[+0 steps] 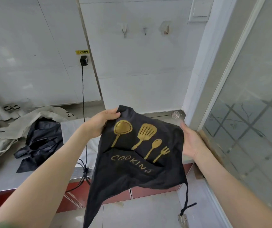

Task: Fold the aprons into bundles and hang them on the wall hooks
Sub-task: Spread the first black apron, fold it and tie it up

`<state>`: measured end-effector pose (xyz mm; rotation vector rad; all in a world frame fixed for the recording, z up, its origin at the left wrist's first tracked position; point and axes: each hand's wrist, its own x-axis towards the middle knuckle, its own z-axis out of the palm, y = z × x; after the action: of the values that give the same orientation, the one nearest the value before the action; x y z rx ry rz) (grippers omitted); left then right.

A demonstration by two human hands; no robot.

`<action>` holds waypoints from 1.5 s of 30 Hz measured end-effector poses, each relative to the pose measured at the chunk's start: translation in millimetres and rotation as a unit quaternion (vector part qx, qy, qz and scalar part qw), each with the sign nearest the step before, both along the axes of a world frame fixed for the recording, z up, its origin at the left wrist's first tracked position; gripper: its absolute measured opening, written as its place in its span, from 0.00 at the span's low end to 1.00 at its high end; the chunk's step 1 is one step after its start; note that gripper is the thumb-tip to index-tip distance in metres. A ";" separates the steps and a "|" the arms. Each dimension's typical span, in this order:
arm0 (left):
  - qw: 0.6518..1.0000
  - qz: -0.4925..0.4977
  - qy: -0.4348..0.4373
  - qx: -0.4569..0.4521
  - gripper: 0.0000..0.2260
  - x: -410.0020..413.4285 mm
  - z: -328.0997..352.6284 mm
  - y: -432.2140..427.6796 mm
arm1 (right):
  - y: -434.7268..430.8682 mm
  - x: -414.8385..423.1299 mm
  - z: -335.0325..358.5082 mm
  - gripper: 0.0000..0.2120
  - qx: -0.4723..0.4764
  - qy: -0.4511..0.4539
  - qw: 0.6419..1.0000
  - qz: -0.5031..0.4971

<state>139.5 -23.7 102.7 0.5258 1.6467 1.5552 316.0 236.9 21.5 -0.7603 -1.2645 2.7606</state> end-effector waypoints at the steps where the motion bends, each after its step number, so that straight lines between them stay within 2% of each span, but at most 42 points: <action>1: 1.000 -0.014 -0.010 0.001 0.09 0.4 1.7 -4.0 | -1.5 -4.5 7.1 0.25 0.021 0.000 1.000 0.001; 3: 0.999 -0.022 -0.049 -0.009 0.11 -2.3 1.7 -12.2 | -3.5 -12.8 21.8 0.13 0.069 -0.008 0.997 0.039; 4: 0.997 -0.025 -0.076 -0.013 0.12 -1.7 1.7 -15.0 | -5.2 -15.2 31.0 0.10 0.086 -0.003 0.995 0.060; 5: 0.995 -0.032 -0.097 -0.015 0.13 -0.3 2.6 -17.1 | -4.7 -18.7 38.4 0.10 0.102 0.012 0.992 0.071; 8: 0.992 -0.017 -0.111 -0.064 0.30 1.2 1.3 -14.3 | -4.5 -25.1 62.9 0.13 0.118 0.100 0.987 0.053; 9: 0.990 0.004 -0.110 -0.084 0.32 0.9 1.8 -11.0 | -3.3 -26.4 71.4 0.13 0.124 0.124 0.983 0.050; 12: 0.992 0.037 -0.086 -0.084 0.19 -2.2 4.4 -0.8 | 0.7 -29.0 95.1 0.10 0.157 0.172 0.968 0.090; 14: 0.997 0.027 -0.060 -0.039 0.14 -2.0 5.1 3.4 | 2.7 -31.5 99.1 0.07 0.182 0.154 0.965 0.106; 17: 0.995 -0.019 -0.100 0.014 0.16 -2.4 1.7 1.2 | 11.0 -40.2 89.0 0.24 0.231 0.105 0.961 0.109; 18: 0.993 -0.035 -0.111 0.022 0.18 -1.9 1.2 1.1 | 12.8 -42.3 86.8 0.26 0.244 0.090 0.959 0.114; 20: 0.993 -0.053 -0.107 0.008 0.21 -1.7 0.3 4.5 | 16.1 -44.3 82.1 0.18 0.260 0.086 0.950 0.147; 23: 0.997 -0.047 -0.055 -0.026 0.17 1.0 1.2 12.7 | 13.9 -42.2 83.2 0.17 0.268 0.115 0.940 0.175; 26: 0.999 -0.036 -0.027 -0.014 0.15 0.0 -0.7 16.6 | 7.7 -40.5 86.4 0.14 0.242 0.147 0.949 0.140; 28: 0.999 -0.025 0.009 -0.020 0.14 -1.3 2.1 15.5 | 7.3 -40.1 89.0 0.10 0.293 0.132 0.938 0.126; 31: 0.985 0.067 0.159 -0.021 0.13 -3.0 11.1 14.1 | 12.5 -37.4 100.7 0.12 0.439 0.107 0.884 0.122; 33: 0.966 0.115 0.231 0.010 0.12 -4.5 12.6 11.8 | 15.7 -39.0 110.3 0.12 0.469 0.122 0.872 0.062; 34: 0.962 0.083 0.261 -0.010 0.11 -5.5 9.8 9.5 | 16.0 -40.8 112.2 0.12 0.491 0.126 0.860 0.062; 36: 0.934 0.016 0.331 -0.137 0.11 -8.2 -5.6 2.7 | 12.4 -42.1 103.5 0.14 0.543 0.102 0.826 0.109; 37: 0.918 0.041 0.350 -0.184 0.11 -12.2 -12.3 -1.5 | 13.6 -44.0 94.2 0.15 0.552 0.091 0.822 0.103; 39: 0.909 0.120 0.340 -0.208 0.13 -14.7 -15.0 -7.7 | 14.9 -45.8 82.0 0.17 0.533 0.085 0.840 0.055; 42: 0.920 0.191 0.306 -0.151 0.11 -15.9 -17.2 -8.6 | 8.6 -47.8 83.3 0.17 0.514 0.095 0.853 0.015; 45: 0.959 0.200 0.203 0.007 0.09 -8.8 4.0 -11.0 | 5.6 -47.9 104.4 0.17 0.490 0.167 0.855 -0.023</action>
<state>130.7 -34.7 106.6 0.5706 2.1594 1.8370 268.2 242.5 125.9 -0.1874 -2.1410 1.6582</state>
